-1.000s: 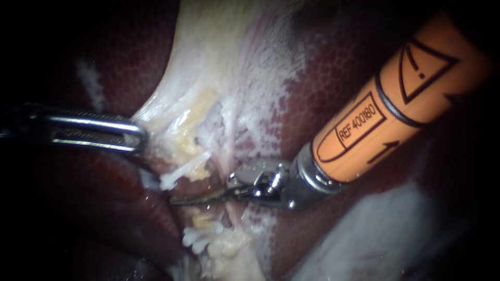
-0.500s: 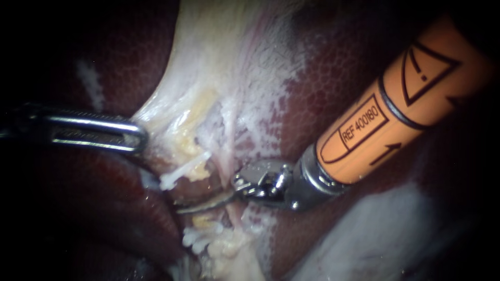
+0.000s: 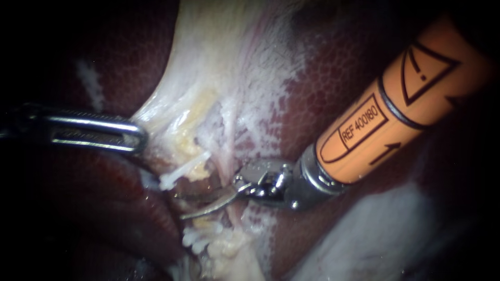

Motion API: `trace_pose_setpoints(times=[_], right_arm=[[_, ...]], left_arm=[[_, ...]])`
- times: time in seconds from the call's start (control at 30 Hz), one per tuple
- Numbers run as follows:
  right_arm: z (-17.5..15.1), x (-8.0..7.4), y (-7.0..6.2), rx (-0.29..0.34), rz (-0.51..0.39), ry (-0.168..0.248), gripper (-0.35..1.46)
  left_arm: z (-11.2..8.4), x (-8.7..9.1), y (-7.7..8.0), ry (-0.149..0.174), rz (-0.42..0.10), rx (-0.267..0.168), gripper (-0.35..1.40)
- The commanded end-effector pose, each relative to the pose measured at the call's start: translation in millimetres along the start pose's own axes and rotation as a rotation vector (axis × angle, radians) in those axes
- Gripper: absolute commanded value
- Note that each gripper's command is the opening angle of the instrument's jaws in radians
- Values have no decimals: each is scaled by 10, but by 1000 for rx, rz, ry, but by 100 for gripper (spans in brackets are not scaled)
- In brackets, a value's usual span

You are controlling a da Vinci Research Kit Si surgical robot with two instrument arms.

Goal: Go back from the cut left tube

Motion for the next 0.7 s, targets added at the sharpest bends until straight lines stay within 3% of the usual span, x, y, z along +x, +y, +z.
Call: trace_pose_setpoints(times=[0.03,0.47,0.57,0.7], right_arm=[[-3,0,-1,5,-1,-3,68],[-49,-12,-9,-14,-36,8,69],[-67,-11,-13,-33,-74,20,88],[-92,-7,-20,-72,-118,41,98]], left_arm=[[0,0,0,0,0,1,-35],[0,0,1,0,0,1,-35],[0,0,1,0,0,1,-35],[0,1,2,0,0,1,-35]])
